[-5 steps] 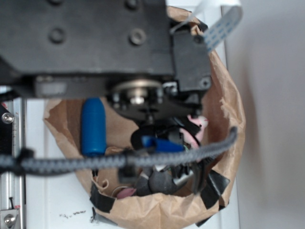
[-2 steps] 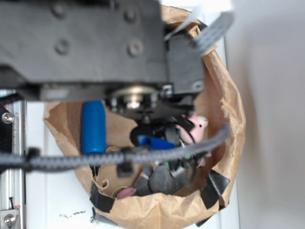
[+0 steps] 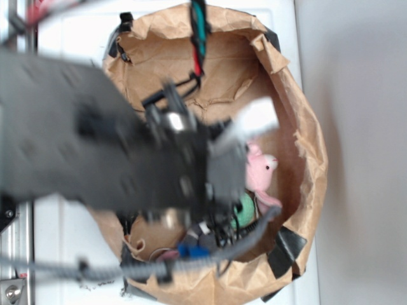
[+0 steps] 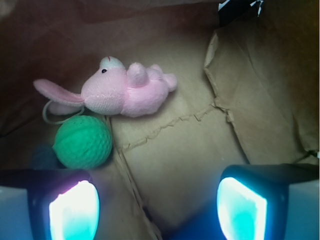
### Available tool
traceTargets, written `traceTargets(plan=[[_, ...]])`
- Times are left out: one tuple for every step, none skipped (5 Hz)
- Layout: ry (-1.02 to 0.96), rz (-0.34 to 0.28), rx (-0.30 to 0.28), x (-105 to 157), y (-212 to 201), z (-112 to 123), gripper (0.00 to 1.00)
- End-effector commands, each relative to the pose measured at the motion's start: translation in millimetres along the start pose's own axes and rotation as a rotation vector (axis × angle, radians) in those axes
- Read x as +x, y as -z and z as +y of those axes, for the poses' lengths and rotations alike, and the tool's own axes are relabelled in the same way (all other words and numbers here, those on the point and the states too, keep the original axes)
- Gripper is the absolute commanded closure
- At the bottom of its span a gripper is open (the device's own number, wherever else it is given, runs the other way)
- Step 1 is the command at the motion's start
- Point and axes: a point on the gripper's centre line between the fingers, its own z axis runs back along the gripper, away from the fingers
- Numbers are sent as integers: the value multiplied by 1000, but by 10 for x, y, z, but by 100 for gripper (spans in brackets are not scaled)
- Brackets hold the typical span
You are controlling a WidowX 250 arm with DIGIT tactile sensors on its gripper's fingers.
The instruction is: Grab the green ball.
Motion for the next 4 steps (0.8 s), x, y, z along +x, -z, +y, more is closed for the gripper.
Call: traceTargets(plan=[[-55,-97,-55,264,44,-258,0],[-61,-114,-133,295,90,-254,0],[-55,-103,-147,291,249,-247,0],[-17,-43,-182,224,489,-328,0]])
